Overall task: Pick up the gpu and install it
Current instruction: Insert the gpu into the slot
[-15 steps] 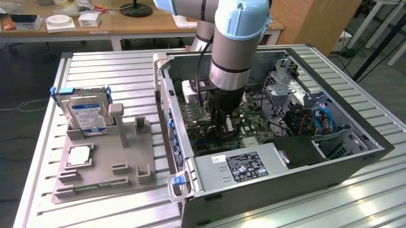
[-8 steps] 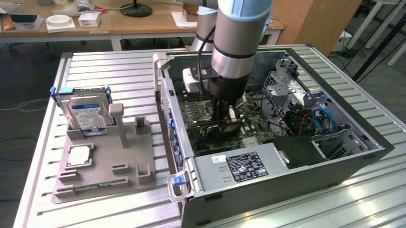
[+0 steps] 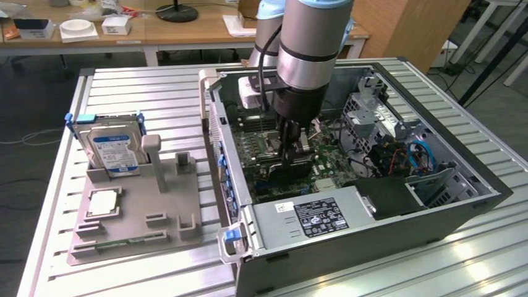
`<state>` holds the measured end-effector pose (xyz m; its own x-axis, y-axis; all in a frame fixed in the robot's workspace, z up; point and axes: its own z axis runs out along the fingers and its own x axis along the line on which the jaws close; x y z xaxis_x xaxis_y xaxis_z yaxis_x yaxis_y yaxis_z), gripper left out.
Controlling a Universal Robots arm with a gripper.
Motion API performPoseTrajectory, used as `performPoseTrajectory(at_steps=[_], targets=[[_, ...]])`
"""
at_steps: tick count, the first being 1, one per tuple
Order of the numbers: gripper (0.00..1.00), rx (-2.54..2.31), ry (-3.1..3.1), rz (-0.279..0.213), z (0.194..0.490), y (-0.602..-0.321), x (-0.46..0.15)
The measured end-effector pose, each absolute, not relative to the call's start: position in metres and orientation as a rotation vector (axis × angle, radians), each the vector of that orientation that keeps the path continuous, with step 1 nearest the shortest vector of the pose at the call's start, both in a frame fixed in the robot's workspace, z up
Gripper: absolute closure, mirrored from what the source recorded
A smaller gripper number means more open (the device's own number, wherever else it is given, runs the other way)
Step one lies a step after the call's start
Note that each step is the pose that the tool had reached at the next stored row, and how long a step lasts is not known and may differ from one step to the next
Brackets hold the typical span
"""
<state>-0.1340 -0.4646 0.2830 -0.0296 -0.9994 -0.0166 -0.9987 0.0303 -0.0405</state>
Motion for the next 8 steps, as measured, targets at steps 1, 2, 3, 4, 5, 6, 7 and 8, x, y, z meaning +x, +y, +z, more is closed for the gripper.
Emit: performPoseTrajectory(at_steps=[1, 2, 3, 4, 5, 6, 7, 8], targets=[[0.70, -2.160, 2.226, -0.027, 0.2831, -0.4646, -0.1340], [0.76, -2.160, 2.226, -0.027, 0.2831, -0.4647, -0.1340], [0.76, -2.160, 2.226, -0.027, 0.2831, -0.4647, -0.1340], [0.82, -2.160, 2.226, -0.027, 0.2831, -0.4647, -0.1340], [0.88, -2.160, 2.226, -0.027, 0.2831, -0.4647, -0.1340], [0.88, -2.160, 2.226, -0.027, 0.2831, -0.4647, -0.1340], [0.89, -2.160, 2.226, -0.027, 0.2831, -0.4647, -0.1340], [0.89, -2.160, 2.226, -0.027, 0.2831, -0.4647, -0.1340]])
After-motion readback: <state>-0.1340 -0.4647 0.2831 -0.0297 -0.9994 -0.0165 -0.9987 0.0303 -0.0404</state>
